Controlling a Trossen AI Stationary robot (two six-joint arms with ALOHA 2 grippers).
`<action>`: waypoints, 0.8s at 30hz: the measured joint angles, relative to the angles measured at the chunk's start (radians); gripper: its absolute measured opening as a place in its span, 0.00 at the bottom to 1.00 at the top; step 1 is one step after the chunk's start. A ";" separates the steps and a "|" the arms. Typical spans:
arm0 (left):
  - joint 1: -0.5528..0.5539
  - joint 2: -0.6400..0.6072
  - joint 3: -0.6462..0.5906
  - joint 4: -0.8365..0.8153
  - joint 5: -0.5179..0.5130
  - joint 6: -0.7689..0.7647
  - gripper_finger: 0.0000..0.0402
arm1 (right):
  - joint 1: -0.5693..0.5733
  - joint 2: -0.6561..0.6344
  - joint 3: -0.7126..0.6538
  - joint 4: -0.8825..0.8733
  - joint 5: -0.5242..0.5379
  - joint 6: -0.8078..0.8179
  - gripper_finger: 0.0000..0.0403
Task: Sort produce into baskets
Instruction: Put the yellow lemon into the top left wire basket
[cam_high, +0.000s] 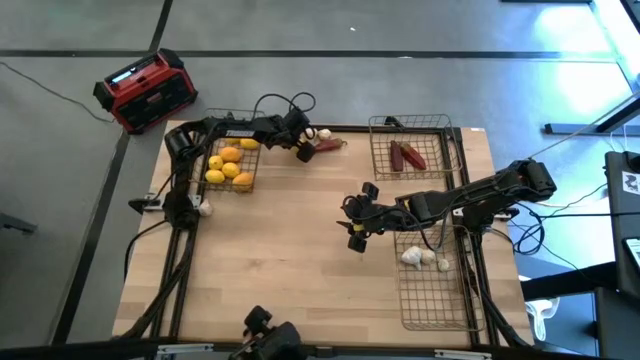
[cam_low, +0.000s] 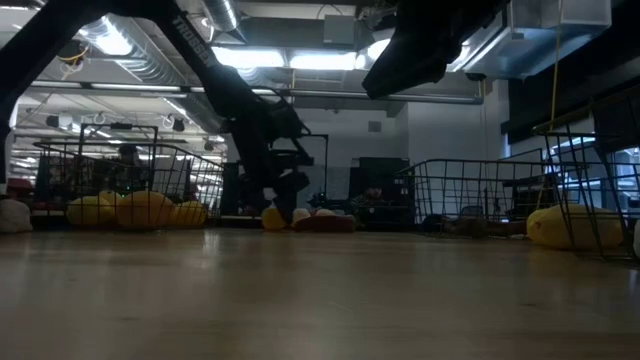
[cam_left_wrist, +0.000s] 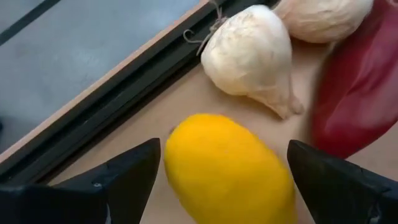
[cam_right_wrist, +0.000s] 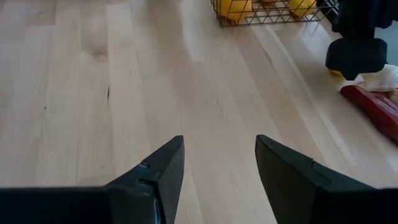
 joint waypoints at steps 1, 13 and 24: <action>0.000 0.000 0.000 -0.004 0.000 0.000 0.85 | 0.000 0.000 0.000 -0.001 0.000 0.000 0.48; -0.011 0.000 0.000 -0.058 -0.001 0.040 0.56 | 0.000 0.000 0.000 -0.002 0.000 0.002 0.48; -0.065 -0.101 0.000 -0.099 -0.002 0.128 0.47 | 0.000 0.000 0.000 0.007 0.001 0.002 0.48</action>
